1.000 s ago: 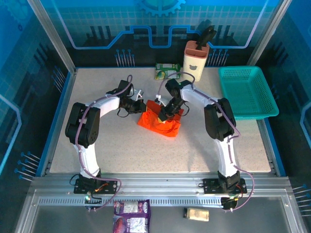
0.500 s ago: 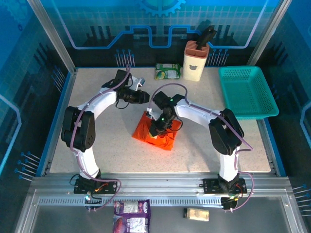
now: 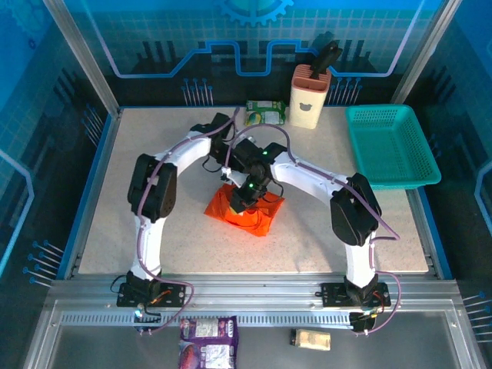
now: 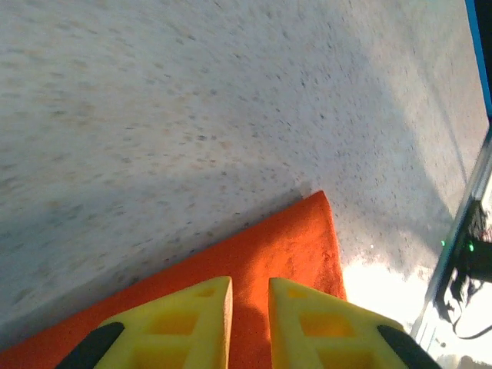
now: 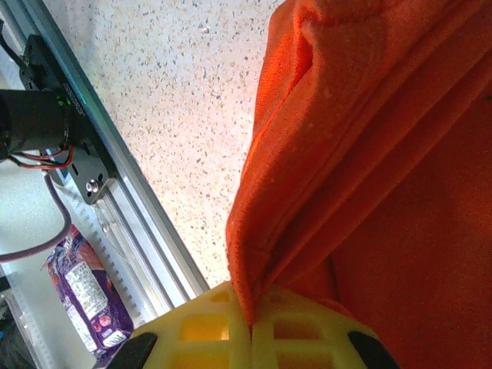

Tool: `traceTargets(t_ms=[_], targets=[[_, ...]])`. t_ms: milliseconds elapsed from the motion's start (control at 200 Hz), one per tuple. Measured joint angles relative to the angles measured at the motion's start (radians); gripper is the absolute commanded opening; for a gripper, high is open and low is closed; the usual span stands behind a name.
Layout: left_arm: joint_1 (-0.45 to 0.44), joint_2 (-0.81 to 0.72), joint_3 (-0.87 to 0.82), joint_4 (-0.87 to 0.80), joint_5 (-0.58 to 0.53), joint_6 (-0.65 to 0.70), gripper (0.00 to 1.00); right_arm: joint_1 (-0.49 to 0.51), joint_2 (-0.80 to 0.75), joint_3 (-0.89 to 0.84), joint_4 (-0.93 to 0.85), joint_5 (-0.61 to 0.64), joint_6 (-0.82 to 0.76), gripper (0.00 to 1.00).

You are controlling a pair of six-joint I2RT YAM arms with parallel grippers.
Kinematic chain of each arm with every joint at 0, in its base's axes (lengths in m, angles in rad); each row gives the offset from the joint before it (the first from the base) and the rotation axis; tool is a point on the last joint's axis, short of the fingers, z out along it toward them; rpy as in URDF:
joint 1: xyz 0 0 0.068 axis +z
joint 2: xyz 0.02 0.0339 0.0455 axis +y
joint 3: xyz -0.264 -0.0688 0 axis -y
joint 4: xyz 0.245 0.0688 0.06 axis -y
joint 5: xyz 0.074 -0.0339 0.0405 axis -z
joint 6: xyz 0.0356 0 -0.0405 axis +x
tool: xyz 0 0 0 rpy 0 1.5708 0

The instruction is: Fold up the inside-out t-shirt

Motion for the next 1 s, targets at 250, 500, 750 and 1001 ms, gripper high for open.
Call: traceTargets(t_ms=[250, 500, 750, 1001], targets=[[-0.062, 0.156, 0.228, -0.182, 0.036, 0.170, 0.22, 0.013, 0.018, 0.000, -0.048, -0.004, -0.063, 0.00], [-0.077, 0.200, 0.233, -0.319, 0.036, 0.248, 0.21, 0.025, 0.018, 0.006, -0.087, 0.053, -0.097, 0.00], [-0.082, 0.257, 0.236, -0.383, 0.035, 0.269, 0.21, -0.002, 0.032, 0.100, -0.111, 0.185, -0.167, 0.00], [-0.082, 0.296, 0.277, -0.433, 0.038, 0.296, 0.20, -0.035, 0.088, 0.191, -0.106, 0.323, -0.241, 0.00]])
